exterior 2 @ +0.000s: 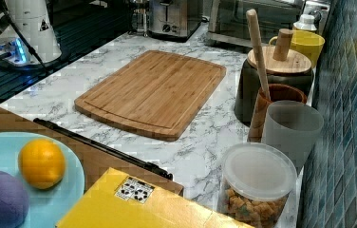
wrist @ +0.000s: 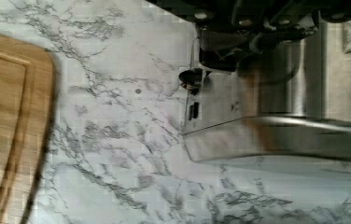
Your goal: Turn on the toaster.
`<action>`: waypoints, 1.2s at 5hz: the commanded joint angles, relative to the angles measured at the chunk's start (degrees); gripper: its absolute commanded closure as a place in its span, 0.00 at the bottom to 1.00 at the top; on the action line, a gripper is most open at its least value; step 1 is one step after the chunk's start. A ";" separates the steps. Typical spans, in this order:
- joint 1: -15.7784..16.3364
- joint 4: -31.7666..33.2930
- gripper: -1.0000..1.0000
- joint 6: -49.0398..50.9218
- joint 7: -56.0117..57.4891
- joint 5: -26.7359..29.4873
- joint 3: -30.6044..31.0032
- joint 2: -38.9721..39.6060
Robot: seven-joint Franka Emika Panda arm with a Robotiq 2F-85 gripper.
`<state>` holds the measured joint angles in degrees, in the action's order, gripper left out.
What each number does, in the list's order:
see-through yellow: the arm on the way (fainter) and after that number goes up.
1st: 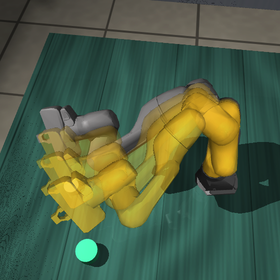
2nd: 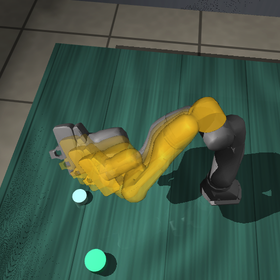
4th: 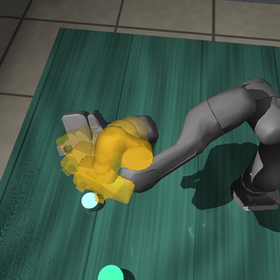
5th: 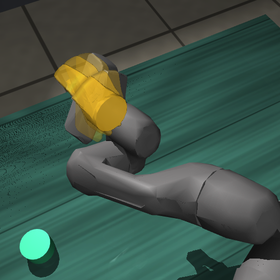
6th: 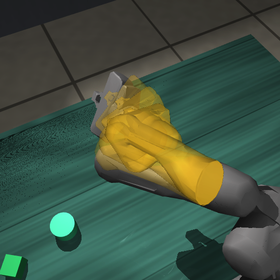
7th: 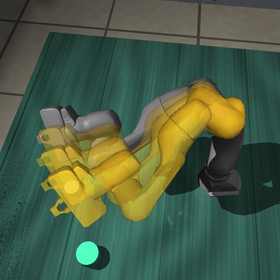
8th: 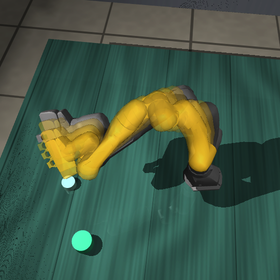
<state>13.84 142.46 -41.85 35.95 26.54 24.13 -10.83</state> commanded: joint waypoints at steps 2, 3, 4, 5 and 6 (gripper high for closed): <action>-1.82 -2.34 1.00 2.54 -6.19 -4.36 -1.32 9.38; -2.13 2.39 1.00 0.09 -3.11 -1.76 -2.66 10.78; -1.79 7.78 1.00 -3.48 1.71 -0.01 -2.30 12.04; -0.78 9.36 1.00 -6.15 2.46 -3.41 -1.57 19.99; 0.31 9.79 1.00 -10.53 -1.79 -9.51 -2.48 29.75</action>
<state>13.61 138.20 -45.10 35.64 22.10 23.04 2.15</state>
